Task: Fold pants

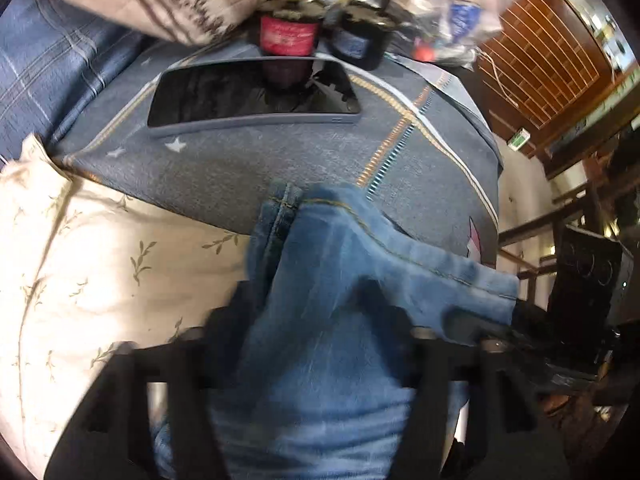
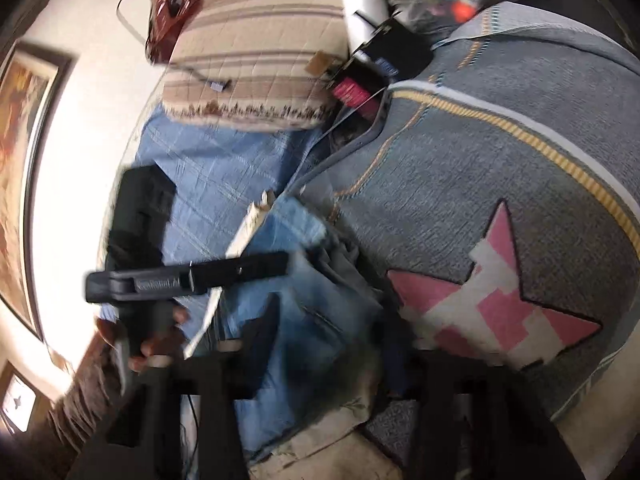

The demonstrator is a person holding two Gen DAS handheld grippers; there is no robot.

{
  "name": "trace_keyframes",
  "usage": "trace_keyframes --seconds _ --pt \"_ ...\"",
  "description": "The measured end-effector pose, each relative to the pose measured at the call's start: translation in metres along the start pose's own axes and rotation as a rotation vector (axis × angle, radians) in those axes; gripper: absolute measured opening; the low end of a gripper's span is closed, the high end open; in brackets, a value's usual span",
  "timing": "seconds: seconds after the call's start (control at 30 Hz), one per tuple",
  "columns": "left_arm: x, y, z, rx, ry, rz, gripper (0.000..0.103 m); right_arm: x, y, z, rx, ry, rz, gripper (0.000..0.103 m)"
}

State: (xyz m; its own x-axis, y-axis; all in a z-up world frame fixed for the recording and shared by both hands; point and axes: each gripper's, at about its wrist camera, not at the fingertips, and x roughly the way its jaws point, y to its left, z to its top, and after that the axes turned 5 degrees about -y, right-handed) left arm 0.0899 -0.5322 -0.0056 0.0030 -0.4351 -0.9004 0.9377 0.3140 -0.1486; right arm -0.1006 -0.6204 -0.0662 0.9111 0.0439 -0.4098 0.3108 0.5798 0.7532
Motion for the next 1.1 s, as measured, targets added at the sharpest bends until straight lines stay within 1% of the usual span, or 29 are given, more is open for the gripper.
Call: trace_keyframes --seconds 0.03,0.07,0.13,0.2,0.3,0.37,0.47,0.5,0.57,0.67,0.7,0.77,0.8,0.83,0.87,0.9,0.93,0.97,1.0,1.03,1.07,1.1 --pt "-0.004 0.0 -0.001 0.014 -0.017 0.015 0.029 0.0 0.002 0.0 -0.01 -0.003 -0.016 0.023" --pt "-0.008 0.002 -0.001 0.011 -0.026 0.025 0.016 0.0 0.004 0.0 -0.014 -0.007 -0.019 0.022" --pt "-0.018 0.011 -0.002 -0.034 -0.046 -0.005 0.009 -0.005 0.013 0.001 -0.04 -0.024 -0.016 0.02" --pt "-0.035 0.015 -0.004 -0.05 -0.09 -0.02 0.008 -0.013 0.029 0.003 -0.097 -0.051 -0.022 0.02" --pt "-0.059 0.008 -0.011 -0.026 -0.155 -0.002 0.008 -0.029 0.056 0.003 -0.203 -0.093 -0.03 0.02" --pt "-0.073 0.005 -0.015 -0.019 -0.184 0.011 0.008 -0.038 0.077 0.0 -0.279 -0.115 -0.037 0.02" --pt "-0.094 0.009 -0.028 -0.048 -0.219 0.037 0.008 -0.047 0.106 -0.011 -0.359 -0.121 -0.012 0.019" --pt "-0.101 0.013 -0.035 -0.068 -0.226 0.057 0.008 -0.048 0.114 -0.015 -0.384 -0.118 -0.008 0.019" --pt "-0.11 0.022 -0.049 -0.104 -0.228 0.07 0.008 -0.048 0.132 -0.028 -0.435 -0.103 0.011 0.019" --pt "-0.122 0.039 -0.077 -0.176 -0.215 0.105 0.008 -0.04 0.159 -0.055 -0.502 -0.05 0.052 0.019" --pt "-0.124 0.047 -0.09 -0.207 -0.203 0.128 0.008 -0.036 0.166 -0.063 -0.514 -0.03 0.065 0.019" --pt "-0.125 0.06 -0.11 -0.255 -0.178 0.151 0.008 -0.022 0.182 -0.086 -0.541 0.032 0.096 0.02" --pt "-0.124 0.068 -0.123 -0.29 -0.159 0.164 0.008 -0.015 0.189 -0.096 -0.558 0.06 0.105 0.02" --pt "-0.122 0.078 -0.138 -0.335 -0.139 0.182 0.008 -0.007 0.197 -0.107 -0.585 0.09 0.112 0.023" --pt "-0.122 0.087 -0.151 -0.373 -0.125 0.191 0.008 0.004 0.208 -0.125 -0.626 0.132 0.113 0.024" --pt "-0.122 0.099 -0.169 -0.437 -0.108 0.194 0.008 0.013 0.214 -0.136 -0.65 0.161 0.104 0.026" --pt "-0.123 0.108 -0.183 -0.482 -0.098 0.194 0.008 0.022 0.22 -0.148 -0.672 0.194 0.092 0.032" --pt "-0.124 0.117 -0.196 -0.532 -0.088 0.193 0.008 0.035 0.227 -0.163 -0.7 0.247 0.074 0.037" --pt "-0.125 0.127 -0.212 -0.592 -0.079 0.185 0.008 0.041 0.231 -0.172 -0.717 0.282 0.067 0.05" --pt "-0.128 0.138 -0.23 -0.661 -0.077 0.172 0.009 0.045 0.235 -0.179 -0.731 0.317 0.072 0.057" --pt "-0.132 0.145 -0.242 -0.711 -0.081 0.163 0.009 0.046 0.241 -0.187 -0.743 0.358 0.106 0.057" --pt "-0.137 0.153 -0.261 -0.781 -0.101 0.132 0.009 0.043 0.244 -0.189 -0.755 0.369 0.127 0.056"
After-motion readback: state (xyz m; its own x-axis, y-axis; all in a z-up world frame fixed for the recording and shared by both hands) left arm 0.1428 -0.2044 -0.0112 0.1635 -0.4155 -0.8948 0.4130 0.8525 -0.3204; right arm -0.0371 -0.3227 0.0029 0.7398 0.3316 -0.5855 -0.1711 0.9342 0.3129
